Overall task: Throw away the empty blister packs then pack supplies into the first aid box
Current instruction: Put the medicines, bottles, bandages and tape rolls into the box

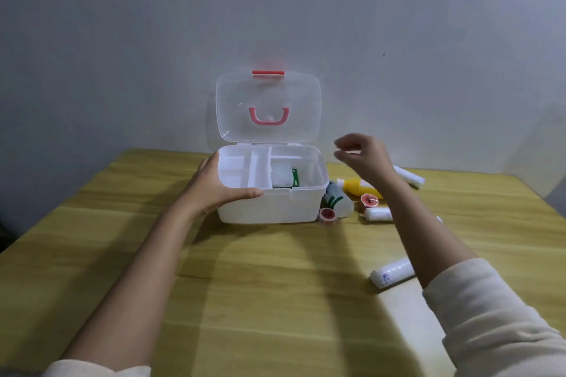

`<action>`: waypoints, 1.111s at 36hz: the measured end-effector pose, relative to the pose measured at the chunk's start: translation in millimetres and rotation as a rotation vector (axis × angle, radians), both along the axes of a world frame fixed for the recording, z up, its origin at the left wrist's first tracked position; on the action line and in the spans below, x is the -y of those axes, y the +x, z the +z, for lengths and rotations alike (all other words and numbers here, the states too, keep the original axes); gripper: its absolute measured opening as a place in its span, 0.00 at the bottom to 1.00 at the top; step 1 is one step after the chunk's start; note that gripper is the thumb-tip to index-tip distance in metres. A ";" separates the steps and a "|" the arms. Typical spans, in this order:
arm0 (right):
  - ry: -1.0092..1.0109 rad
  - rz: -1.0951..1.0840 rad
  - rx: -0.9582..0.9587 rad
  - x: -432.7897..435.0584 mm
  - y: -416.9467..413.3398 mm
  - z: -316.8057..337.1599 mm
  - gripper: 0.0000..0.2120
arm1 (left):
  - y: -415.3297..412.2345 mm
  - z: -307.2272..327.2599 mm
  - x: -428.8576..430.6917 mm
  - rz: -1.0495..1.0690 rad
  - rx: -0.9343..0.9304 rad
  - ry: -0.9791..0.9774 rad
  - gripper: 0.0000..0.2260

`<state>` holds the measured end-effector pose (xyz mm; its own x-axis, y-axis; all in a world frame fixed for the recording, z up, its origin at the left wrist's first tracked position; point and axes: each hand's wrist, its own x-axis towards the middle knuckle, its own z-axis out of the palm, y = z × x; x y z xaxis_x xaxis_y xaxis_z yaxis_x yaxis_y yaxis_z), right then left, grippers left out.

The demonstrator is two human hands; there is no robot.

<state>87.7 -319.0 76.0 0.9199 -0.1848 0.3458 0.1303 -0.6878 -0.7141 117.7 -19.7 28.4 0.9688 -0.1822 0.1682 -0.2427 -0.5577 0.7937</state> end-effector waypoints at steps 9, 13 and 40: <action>-0.503 -0.051 -0.566 40.6 -1.6 -41.7 0.22 | -1.9 -0.4 0.8 0.012 0.005 -0.018 0.50; -0.581 -0.043 -0.496 41.0 2.0 -45.7 0.14 | -2.0 -0.4 1.1 0.016 0.006 -0.021 0.50; 0.086 0.305 -0.057 -85.4 -30.1 11.6 0.18 | -9.5 3.5 7.0 0.028 -0.034 -0.079 0.55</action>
